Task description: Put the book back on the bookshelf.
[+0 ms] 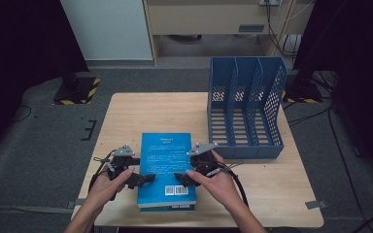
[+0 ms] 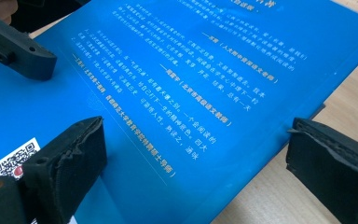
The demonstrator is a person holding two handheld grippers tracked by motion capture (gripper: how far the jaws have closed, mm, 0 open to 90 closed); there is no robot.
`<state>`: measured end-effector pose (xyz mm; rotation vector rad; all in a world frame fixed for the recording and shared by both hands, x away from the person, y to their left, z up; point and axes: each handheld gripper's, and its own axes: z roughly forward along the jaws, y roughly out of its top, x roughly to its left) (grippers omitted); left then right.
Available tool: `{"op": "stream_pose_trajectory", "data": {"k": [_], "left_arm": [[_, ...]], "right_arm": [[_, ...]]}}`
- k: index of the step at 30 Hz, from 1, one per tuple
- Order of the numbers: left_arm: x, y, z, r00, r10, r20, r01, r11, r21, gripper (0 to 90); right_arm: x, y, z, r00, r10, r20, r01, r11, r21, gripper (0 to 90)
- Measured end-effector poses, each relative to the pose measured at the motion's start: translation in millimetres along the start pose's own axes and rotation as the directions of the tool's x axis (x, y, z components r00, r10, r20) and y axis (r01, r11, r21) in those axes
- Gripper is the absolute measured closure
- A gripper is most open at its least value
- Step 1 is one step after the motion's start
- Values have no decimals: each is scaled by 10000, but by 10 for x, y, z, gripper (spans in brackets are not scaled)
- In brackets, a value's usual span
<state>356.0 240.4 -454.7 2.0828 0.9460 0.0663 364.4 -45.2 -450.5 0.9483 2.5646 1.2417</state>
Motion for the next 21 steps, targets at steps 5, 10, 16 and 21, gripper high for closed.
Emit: {"op": "stream_pose_trajectory", "data": {"k": [5, 10, 16, 21], "left_arm": [[31, 65, 17, 9996, 195, 180, -201, 9991, 373, 15], [73, 117, 41, 9986, 363, 377, -384, 9976, 568, 15], [77, 126, 36, 9982, 427, 416, -453, 9969, 644, 17], [75, 136, 40, 9982, 448, 408, -476, 9962, 722, 15]], "right_arm": [[-38, -9, 17, 9993, 342, -145, -341, 9994, 72, 21], [-94, -9, 33, 9981, 604, -141, -601, 9980, 182, 3], [-190, -39, 61, 9869, 1405, -799, -1372, 9895, 452, 4], [-248, -46, 92, 9776, 1767, -1142, -1706, 9835, 609, 0]]}}
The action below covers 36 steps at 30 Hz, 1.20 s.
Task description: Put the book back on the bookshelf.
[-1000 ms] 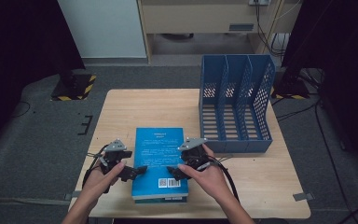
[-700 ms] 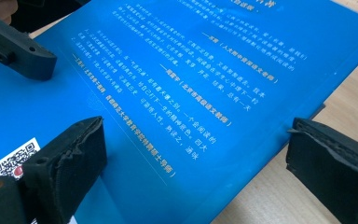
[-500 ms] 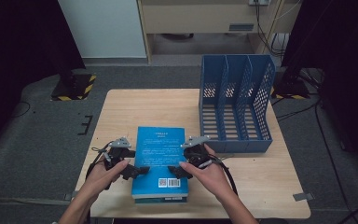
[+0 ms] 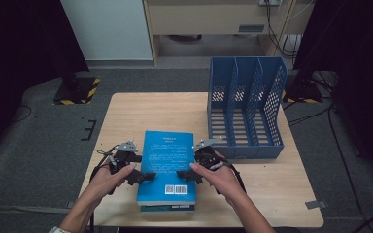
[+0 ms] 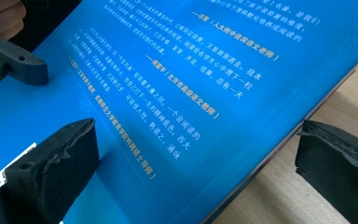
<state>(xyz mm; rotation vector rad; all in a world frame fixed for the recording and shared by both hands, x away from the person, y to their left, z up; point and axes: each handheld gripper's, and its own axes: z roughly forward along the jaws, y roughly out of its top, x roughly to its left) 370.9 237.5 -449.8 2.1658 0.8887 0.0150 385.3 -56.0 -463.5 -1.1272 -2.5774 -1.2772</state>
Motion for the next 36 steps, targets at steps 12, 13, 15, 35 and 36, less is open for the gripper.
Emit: {"op": "stream_pose_trajectory", "data": {"k": [12, 13, 15, 35, 36], "left_arm": [[46, 70, 34, 9998, 156, 135, -159, 9996, 248, 4], [54, 83, 45, 9997, 199, 166, -204, 9993, 298, 0], [55, 87, 49, 9997, 204, 160, -209, 9993, 319, 0], [138, 71, 85, 9985, 41, 539, -44, 10000, 47, 0], [145, 53, 86, 9982, -16, 593, 22, 10000, -97, 0]], "right_arm": [[-126, -28, 36, 9950, 801, -599, -808, 9967, -96, 0], [-148, -39, 43, 9931, 943, -696, -954, 9953, -135, 0], [-161, -42, 46, 9919, 1031, -745, -1044, 9944, -135, 0], [-269, -108, 185, 9636, 1624, -2123, -1758, 9834, -459, 2], [-270, -107, 186, 9635, 1610, -2139, -1746, 9836, -461, 4]]}}
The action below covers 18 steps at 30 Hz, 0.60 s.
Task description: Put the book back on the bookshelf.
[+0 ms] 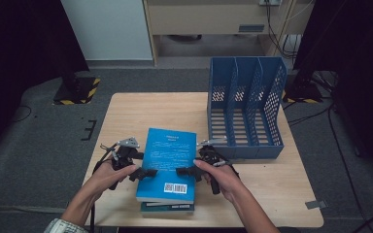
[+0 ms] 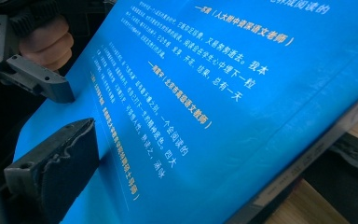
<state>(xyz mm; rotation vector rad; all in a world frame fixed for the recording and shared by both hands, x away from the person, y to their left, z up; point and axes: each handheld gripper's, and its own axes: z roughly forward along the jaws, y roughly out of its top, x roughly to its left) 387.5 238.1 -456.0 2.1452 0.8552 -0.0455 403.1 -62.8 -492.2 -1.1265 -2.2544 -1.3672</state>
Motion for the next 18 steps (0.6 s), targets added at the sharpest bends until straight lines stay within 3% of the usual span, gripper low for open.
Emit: {"op": "stream_pose_trajectory", "data": {"k": [3, 5, 9, 18], "left_arm": [[0, -7, -13, 10000, -17, -70, 16, 10000, -81, 19], [17, -11, -44, 9996, -260, -114, 257, 9995, -203, 39], [57, -19, -103, 9992, -406, 14, 406, 9986, -327, 127], [96, 13, -244, 9979, -621, -172, 617, 9978, -234, 294]], "right_arm": [[8, 4, -5, 9999, -98, 19, 98, 9999, -66, 8], [26, 9, -11, 9998, -190, 90, 191, 9998, -84, 10], [109, 66, -105, 9971, -694, 324, 713, 9956, -613, 104], [289, 324, -102, 9858, -1543, 664, 1565, 9872, -290, 155]]}}
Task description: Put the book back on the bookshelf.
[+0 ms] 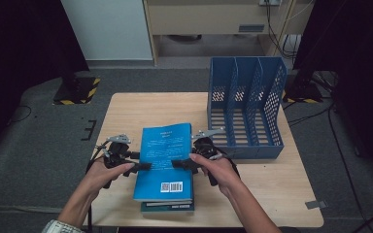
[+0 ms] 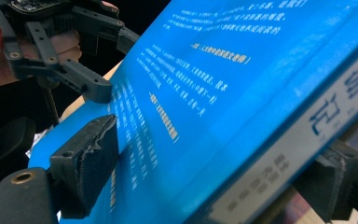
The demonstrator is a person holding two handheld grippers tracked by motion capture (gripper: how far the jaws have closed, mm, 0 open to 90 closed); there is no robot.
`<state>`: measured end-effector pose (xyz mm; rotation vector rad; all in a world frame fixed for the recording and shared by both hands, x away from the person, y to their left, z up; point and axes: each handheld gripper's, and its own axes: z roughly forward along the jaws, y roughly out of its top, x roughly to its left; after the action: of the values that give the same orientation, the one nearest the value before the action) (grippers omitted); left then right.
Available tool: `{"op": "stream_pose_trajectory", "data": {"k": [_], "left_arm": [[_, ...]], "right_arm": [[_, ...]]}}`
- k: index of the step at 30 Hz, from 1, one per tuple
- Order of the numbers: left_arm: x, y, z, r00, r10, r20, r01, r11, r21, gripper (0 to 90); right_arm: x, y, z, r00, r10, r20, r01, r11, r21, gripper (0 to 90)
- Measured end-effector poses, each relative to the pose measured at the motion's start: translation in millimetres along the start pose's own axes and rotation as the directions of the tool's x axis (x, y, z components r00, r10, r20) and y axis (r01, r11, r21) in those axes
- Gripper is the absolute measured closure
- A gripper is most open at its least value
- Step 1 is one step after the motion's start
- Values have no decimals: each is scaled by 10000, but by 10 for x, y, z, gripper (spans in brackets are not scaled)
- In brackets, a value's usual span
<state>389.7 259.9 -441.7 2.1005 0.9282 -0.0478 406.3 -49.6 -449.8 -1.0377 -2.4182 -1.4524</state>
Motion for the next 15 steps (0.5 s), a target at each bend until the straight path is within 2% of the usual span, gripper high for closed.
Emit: {"op": "stream_pose_trajectory", "data": {"k": [4, 5, 7, 11, 15], "left_arm": [[23, 3, -40, 10000, -94, 3, 94, 9999, -42, 362], [30, 4, -58, 10000, -91, 12, 91, 9999, -106, 434], [28, 10, -78, 10000, -52, -51, 51, 9999, -86, 465], [27, 39, -117, 9999, -12, -122, 12, 10000, 72, 536], [30, 67, -142, 9998, -16, -206, 22, 9996, 283, 579]], "right_arm": [[50, 98, 35, 9998, -212, 3, 212, 9995, 252, 168], [74, 154, 74, 9989, -442, -126, 448, 9979, 460, 186], [92, 194, 83, 9984, -566, 0, 565, 9963, 649, 203], [96, 241, 67, 9984, -558, 77, 552, 9963, 663, 224], [122, 294, 52, 9969, -780, 106, 771, 9944, 725, 261]]}}
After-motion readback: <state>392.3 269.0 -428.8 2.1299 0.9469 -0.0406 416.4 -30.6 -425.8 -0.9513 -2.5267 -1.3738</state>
